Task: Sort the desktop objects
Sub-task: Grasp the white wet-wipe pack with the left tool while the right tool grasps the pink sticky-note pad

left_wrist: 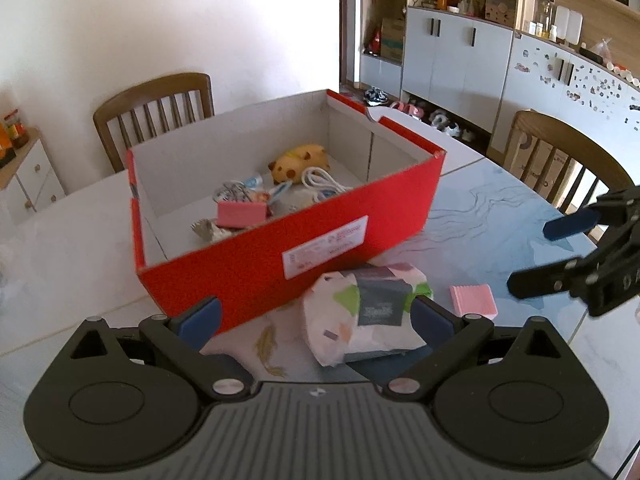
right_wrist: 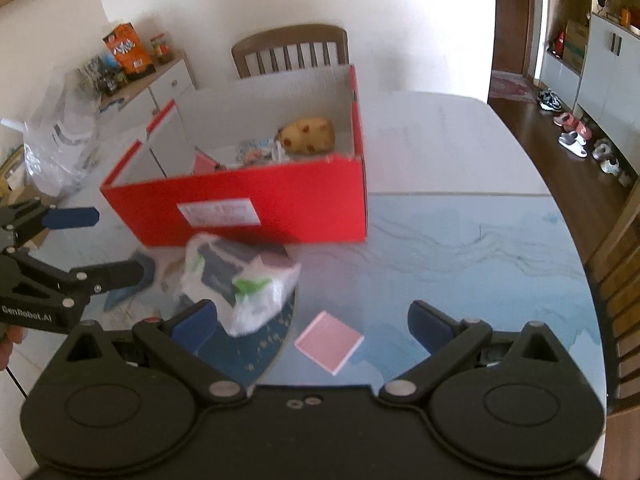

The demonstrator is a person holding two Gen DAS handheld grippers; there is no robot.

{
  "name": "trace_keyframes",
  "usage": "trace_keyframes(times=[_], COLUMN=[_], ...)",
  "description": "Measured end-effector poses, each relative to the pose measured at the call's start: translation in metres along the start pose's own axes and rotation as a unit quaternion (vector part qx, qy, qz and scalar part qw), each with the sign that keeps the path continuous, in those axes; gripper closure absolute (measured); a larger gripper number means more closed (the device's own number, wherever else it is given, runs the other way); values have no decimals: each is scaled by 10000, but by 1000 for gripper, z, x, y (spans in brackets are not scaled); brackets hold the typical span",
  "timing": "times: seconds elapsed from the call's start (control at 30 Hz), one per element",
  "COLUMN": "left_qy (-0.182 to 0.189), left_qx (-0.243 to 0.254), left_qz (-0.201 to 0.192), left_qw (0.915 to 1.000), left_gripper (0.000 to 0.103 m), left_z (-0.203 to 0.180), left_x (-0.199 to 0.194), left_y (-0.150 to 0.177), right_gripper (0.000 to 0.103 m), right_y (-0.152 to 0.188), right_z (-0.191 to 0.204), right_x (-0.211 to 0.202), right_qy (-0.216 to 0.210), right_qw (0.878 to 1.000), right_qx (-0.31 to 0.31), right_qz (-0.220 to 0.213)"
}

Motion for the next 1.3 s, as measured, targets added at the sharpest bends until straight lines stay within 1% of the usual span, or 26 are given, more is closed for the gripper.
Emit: trace_keyframes(times=[0.13, 0.27, 0.5, 0.57, 0.67, 0.73, 1.0, 1.2, 1.27, 1.3], left_qy=[121, 162, 102, 145, 154, 160, 47, -16, 19, 34], left_qx=[-186, -230, -212, -146, 132, 177, -42, -178, -214, -227], left_qz=[47, 97, 262, 252, 278, 319, 544, 623, 629, 635], left_qw=[9997, 9996, 9994, 9995, 9994, 9992, 9985, 9979, 9978, 9977], left_gripper=[2, 2, 2, 2, 2, 2, 2, 2, 2, 2], left_z=[-3, -7, -4, -4, -9, -9, 5, 14, 15, 14], left_x=[9, 19, 39, 42, 47, 52, 72, 81, 82, 82], left_y=[4, 4, 9, 10, 11, 11, 17, 18, 18, 19], right_gripper=[1, 2, 3, 3, 4, 6, 8, 11, 14, 13], right_y=[10, 19, 28, 29, 29, 29, 27, 28, 30, 31], right_z=[1, 2, -1, -2, -3, -1, 0, 2, 3, 4], right_x=[7, 15, 29, 32, 37, 41, 55, 65, 67, 67], right_qy=[86, 84, 146, 148, 135, 131, 139, 167, 149, 156], right_qw=[9999, 9999, 9996, 9995, 9993, 9991, 9984, 9982, 9984, 9985], right_qx=[-57, -57, -140, -151, -185, -248, -409, -391, -324, -316], right_qz=[41, 119, 216, 237, 281, 311, 371, 431, 447, 411])
Point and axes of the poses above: each gripper's, at about its wrist camera, not at the fingertips, and x roughly the way its jaws point, z to its left, y to its underside, the point moved 7 cm from there along x, roughly the way its jaws point, and after that the axes turned 6 degrees about y, right-handed, at the moved point
